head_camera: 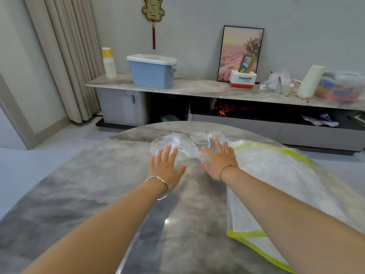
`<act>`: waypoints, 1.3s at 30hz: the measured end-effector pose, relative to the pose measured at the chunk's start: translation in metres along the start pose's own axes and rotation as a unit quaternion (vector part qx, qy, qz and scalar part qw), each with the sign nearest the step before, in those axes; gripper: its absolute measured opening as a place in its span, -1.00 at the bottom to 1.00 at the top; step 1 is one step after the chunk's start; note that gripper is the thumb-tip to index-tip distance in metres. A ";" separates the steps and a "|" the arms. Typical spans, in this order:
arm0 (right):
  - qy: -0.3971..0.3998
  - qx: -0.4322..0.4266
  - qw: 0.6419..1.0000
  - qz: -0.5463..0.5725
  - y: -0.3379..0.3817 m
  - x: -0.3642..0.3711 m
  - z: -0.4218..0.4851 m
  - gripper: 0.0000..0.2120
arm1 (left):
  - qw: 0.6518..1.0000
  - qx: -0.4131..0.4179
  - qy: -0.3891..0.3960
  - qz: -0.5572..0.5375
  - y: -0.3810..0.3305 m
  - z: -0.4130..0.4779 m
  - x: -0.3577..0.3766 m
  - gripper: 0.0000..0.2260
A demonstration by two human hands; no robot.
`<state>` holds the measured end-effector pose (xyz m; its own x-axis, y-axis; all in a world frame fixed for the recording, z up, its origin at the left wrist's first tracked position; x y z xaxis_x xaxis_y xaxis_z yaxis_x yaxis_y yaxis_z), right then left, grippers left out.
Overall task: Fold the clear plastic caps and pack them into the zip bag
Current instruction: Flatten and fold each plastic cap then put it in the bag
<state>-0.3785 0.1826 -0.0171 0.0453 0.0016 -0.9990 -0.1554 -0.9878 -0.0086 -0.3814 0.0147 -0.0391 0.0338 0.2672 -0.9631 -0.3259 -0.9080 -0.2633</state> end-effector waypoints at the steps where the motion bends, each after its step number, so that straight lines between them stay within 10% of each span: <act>1: 0.014 0.006 1.000 -0.008 0.001 0.007 0.009 -0.44 | 1.000 0.004 0.011 0.016 0.003 0.008 0.005 -0.43; 16: 0.155 -0.057 0.971 0.172 0.063 0.034 -0.089 -0.84 | 0.991 -0.102 0.054 0.071 0.067 -0.096 -0.011 -0.58; 30: 0.270 -0.069 0.914 0.295 0.021 0.045 -0.362 -0.53 | 0.978 -0.065 0.137 0.145 0.006 -0.290 -0.024 -0.51; 35: 0.285 -0.039 0.864 0.414 -0.008 0.045 -0.403 -0.49 | 0.980 0.153 0.066 0.106 -0.081 -0.327 -0.031 -0.48; 39: 0.301 -0.005 0.822 0.483 -0.032 0.030 -0.413 -0.42 | 0.945 0.285 0.151 0.053 -0.128 -0.361 -0.001 -0.34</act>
<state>0.0356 0.1498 -0.0286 0.3860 -0.8595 -0.3351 -0.3989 -0.4831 0.7794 0.0017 0.0139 -0.0251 0.2117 0.0019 -0.9773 -0.7959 -0.5801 -0.1735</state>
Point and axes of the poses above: each hand's wrist, its own z-axis towards the middle knuckle, its own x-axis out of the palm, y = z × x, the point moved 8 cm from there along z, towards the middle knuckle, and after that the axes turned 4 degrees about x, right-handed, at the moved point
